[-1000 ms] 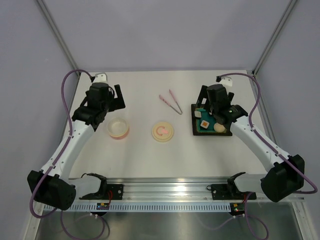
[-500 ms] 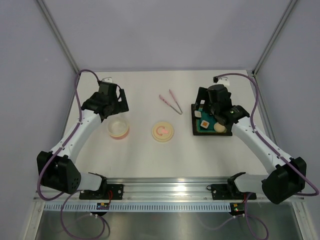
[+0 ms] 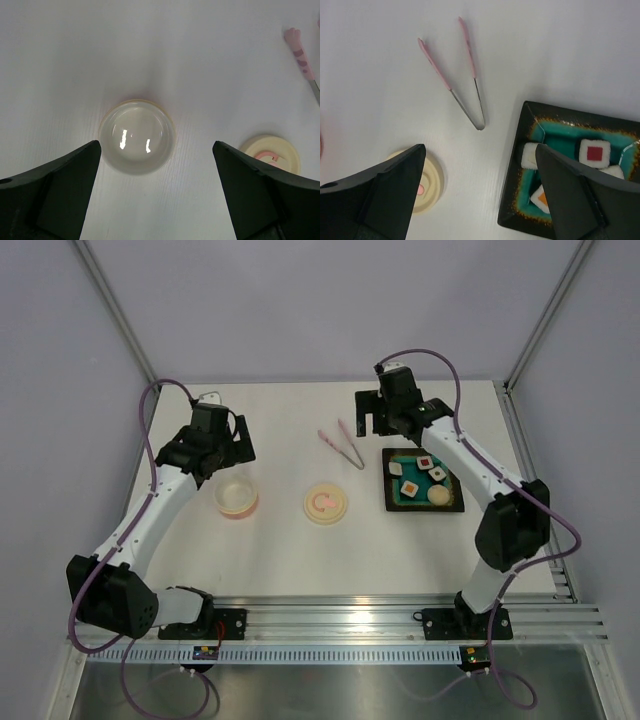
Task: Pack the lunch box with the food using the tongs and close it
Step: Pick up the clamp at the center of the board.
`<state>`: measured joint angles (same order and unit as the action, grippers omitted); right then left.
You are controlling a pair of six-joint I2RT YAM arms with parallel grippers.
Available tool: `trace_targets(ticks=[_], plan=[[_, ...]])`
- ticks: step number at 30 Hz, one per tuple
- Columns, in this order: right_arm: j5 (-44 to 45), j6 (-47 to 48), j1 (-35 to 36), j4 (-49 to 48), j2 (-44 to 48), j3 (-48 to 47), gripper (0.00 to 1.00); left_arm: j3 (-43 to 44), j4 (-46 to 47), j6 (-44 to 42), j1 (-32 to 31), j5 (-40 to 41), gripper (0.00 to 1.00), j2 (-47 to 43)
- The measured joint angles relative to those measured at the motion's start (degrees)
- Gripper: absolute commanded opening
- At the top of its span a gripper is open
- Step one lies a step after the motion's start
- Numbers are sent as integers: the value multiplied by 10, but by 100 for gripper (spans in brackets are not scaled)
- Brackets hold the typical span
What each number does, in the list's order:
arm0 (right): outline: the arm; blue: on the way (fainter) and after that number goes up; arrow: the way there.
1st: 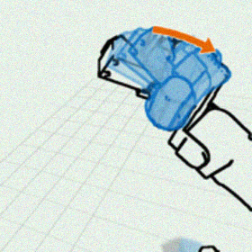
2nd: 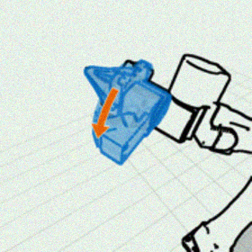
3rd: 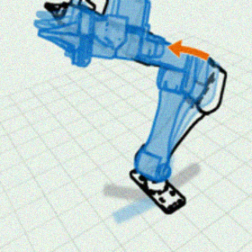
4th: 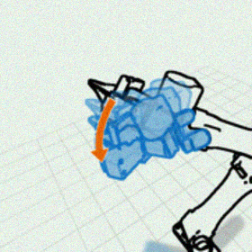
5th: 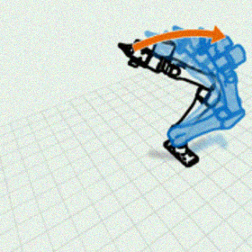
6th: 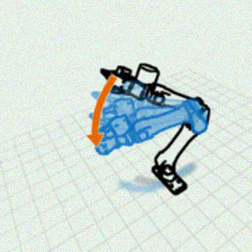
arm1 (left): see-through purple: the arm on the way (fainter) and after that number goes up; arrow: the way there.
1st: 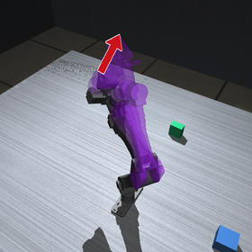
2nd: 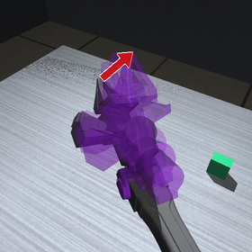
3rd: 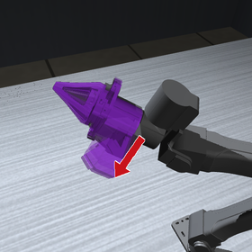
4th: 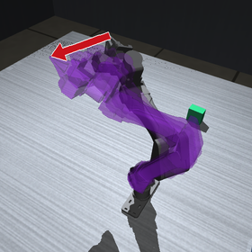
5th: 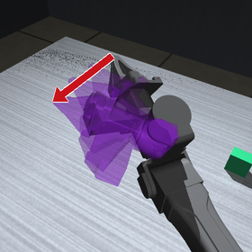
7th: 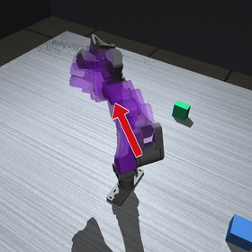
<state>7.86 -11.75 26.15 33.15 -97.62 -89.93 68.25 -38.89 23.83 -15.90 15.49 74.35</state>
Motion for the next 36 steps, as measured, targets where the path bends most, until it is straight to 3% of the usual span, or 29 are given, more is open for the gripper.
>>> trace_targets(ticks=[7, 20, 27, 35, 36], plan=[[-10, 35, 11, -9, -105, -39, 99, 0, -2, 0, 0, 2, 99, 0], [-10, 74, 20, 15, -321, -206, 100, -3, -15, 0, 0, 16, 99, -33], [-16, 104, 20, 33, -381, -238, 99, -15, -21, 0, 0, 22, 99, -45], [-39, 122, 20, 32, -398, -250, 85, -21, -22, 0, 0, 22, 99, -45], [-42, 123, 20, 32, -399, -250, 79, -21, -22, 0, 0, 22, 99, -46]])
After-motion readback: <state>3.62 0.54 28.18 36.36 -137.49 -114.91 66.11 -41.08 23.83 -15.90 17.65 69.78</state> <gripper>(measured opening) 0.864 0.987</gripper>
